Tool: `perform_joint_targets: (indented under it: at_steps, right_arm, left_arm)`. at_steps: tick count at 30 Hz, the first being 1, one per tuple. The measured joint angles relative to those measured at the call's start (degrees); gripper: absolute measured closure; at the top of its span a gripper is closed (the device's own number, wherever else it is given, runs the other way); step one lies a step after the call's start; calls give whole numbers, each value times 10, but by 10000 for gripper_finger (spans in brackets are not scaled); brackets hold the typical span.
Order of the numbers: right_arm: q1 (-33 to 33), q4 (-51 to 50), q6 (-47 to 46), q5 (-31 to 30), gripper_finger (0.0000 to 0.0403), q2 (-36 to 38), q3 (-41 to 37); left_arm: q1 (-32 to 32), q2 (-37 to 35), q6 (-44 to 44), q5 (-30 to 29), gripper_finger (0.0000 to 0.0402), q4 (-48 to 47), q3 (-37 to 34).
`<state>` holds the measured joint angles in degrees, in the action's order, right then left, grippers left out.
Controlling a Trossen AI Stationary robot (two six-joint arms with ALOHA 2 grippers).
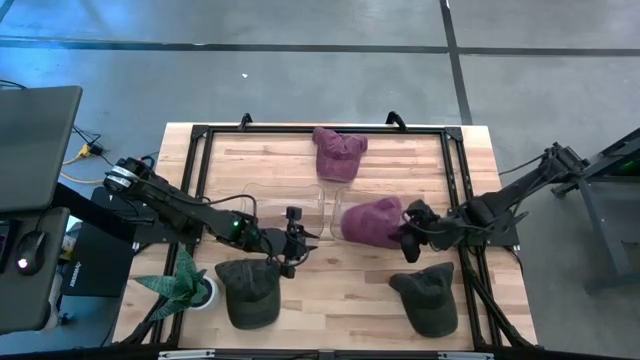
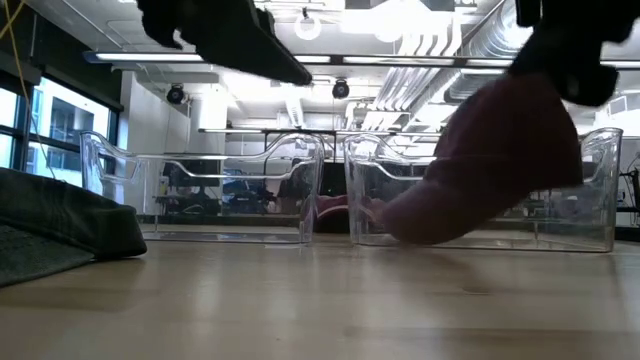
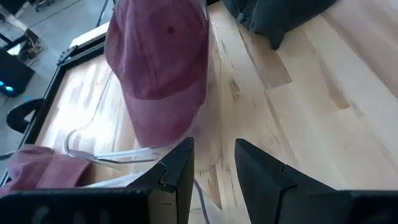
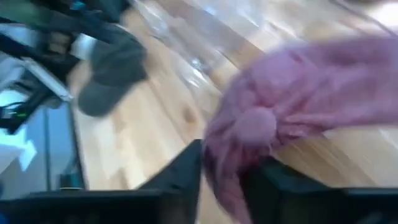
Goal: Pick & Place hat
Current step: Put the bottom red cap into the right transparent bin
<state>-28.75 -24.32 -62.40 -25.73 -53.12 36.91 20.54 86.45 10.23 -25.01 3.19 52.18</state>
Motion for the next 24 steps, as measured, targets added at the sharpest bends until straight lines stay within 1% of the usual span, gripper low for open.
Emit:
perform_joint_targets:
  at_steps: [2,3,5,7,9,12,14,16,19,21,24]
  right_arm:
    - [0,-3,21,-7,382,0,23]
    - [0,-4,28,-11,390,0,36]
    - [0,-17,31,-25,384,-1,64]
    - [0,-51,28,-47,380,-5,97]
    - [3,-97,24,-61,392,-14,131]
    - [19,-173,-5,-68,393,-38,190]
    - [41,-225,-20,-62,393,-64,235]
    - [70,-286,-33,-34,397,-98,279]
    - [127,-351,-28,29,395,-155,336]
    - [164,-365,8,67,396,-195,364]
    - [215,-341,87,116,398,-253,402]
  left_arm:
    - [-3,8,0,-8,292,-8,0]
    - [-7,11,0,-9,292,-7,0]
    - [-16,18,0,-8,292,1,0]
    - [-27,35,-3,4,292,5,1]
    - [-37,51,-10,6,292,2,0]
    - [-51,65,-17,6,292,20,0]
    - [-57,77,-19,5,292,35,0]
    - [-61,87,-20,12,292,50,0]
    - [-61,89,-19,18,292,59,-1]
    - [-61,87,-17,18,292,66,0]
    - [-61,87,-17,17,292,63,0]
